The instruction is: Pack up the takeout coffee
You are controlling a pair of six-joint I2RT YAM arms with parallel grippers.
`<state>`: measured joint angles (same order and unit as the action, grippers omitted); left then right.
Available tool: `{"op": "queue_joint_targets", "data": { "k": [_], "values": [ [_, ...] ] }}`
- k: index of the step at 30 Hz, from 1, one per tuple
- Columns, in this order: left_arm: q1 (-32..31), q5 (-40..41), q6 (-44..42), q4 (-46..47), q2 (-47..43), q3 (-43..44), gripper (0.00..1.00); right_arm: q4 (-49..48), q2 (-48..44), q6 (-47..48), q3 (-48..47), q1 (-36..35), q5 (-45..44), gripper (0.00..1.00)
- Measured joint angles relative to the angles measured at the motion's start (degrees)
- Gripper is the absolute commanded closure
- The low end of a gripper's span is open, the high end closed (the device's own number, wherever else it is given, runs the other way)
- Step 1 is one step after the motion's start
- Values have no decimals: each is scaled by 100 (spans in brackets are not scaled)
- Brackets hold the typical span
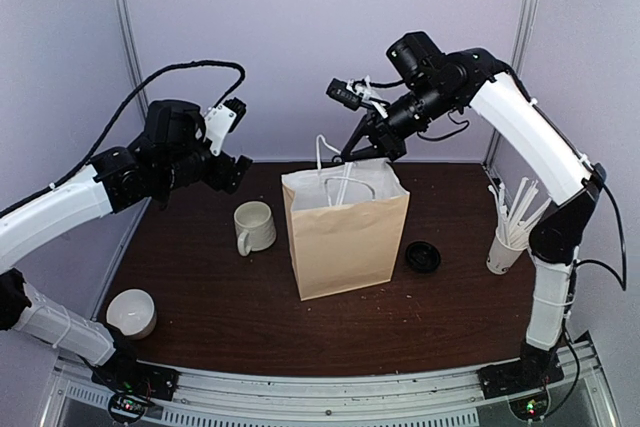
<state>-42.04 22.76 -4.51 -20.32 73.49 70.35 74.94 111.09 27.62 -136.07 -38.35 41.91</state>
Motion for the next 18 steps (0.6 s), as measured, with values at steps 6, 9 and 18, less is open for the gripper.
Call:
{"op": "queue_joint_targets", "data": {
  "k": [6,9,18],
  "values": [
    [0,-4,-17,70,0,-74,6,-35,485,-50,-170,-142,-348,46],
    [0,-7,-37,96,0,-74,6,-22,533,15,-168,-166,-516,37],
    [0,-7,-59,105,-55,-127,6,166,-352,492,234,-15,-916,27]
  ]
}}
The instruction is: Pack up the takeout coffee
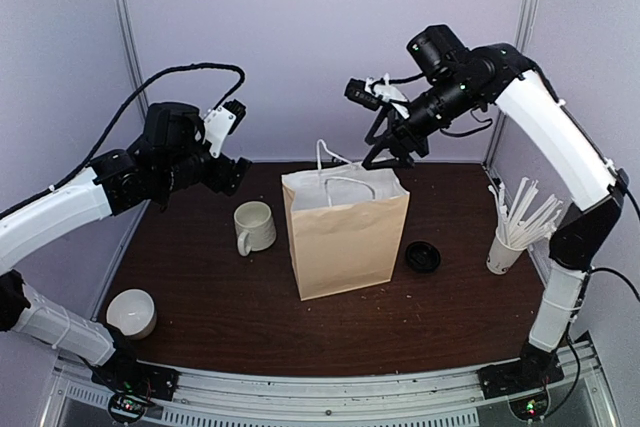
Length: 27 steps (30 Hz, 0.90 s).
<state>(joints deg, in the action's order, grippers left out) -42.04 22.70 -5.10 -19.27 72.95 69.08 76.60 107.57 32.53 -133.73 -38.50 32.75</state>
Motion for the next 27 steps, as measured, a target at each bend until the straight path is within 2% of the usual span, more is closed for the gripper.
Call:
{"op": "queue_joint_targets", "data": {
  "k": [5,9,11,13,14,21,27],
  "values": [
    [0,7,0,2,-4,0,6,-127,-1060,101,909,369,-212,28],
    [7,50,2,17,-11,0,6,-579,-1604,-162,1755,1145,-435,25],
    [22,101,2,26,-22,0,5,-911,-1716,-382,2111,1572,-490,18],
    [48,181,2,39,-37,0,5,-1274,-1816,-632,2476,2009,-614,2],
    [66,234,2,44,-44,0,4,-1445,-1862,-789,2634,2203,-726,1],
    [446,629,92,114,-107,0,3,-2544,-2367,-1707,3405,3287,-1749,1],
    [1099,678,413,-98,-120,170,3,-3333,-3025,-2518,3923,3576,-2953,1]
  ]
}}
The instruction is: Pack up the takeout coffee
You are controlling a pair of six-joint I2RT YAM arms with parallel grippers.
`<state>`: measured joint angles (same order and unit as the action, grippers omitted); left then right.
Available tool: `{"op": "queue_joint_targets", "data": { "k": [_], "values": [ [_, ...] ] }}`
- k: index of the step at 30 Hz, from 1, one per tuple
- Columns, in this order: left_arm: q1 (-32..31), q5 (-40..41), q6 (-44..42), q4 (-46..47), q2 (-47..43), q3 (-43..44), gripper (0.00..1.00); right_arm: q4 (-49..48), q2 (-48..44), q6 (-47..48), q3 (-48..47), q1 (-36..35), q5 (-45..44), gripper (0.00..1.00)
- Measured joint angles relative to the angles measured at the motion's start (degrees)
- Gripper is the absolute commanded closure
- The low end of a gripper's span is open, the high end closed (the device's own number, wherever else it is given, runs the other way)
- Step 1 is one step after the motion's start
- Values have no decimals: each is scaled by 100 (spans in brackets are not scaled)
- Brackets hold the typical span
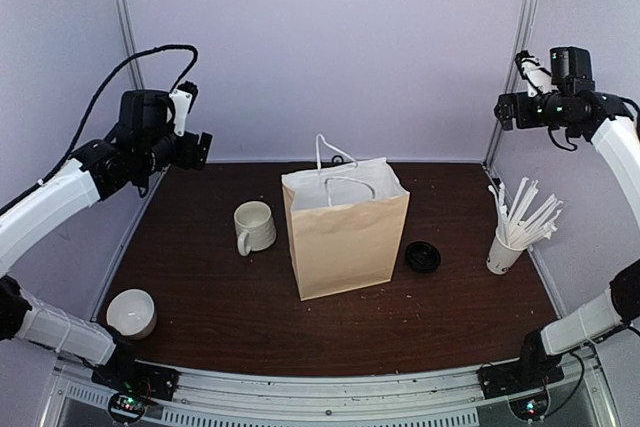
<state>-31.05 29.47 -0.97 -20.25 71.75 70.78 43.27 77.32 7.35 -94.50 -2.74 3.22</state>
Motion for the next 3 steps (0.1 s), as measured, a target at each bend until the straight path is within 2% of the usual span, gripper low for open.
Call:
{"op": "queue_joint_targets", "data": {
  "k": [3],
  "values": [
    [136,-15,142,-74,2,15,2,-306,-236,-203,236,109,-275,1]
  ]
}}
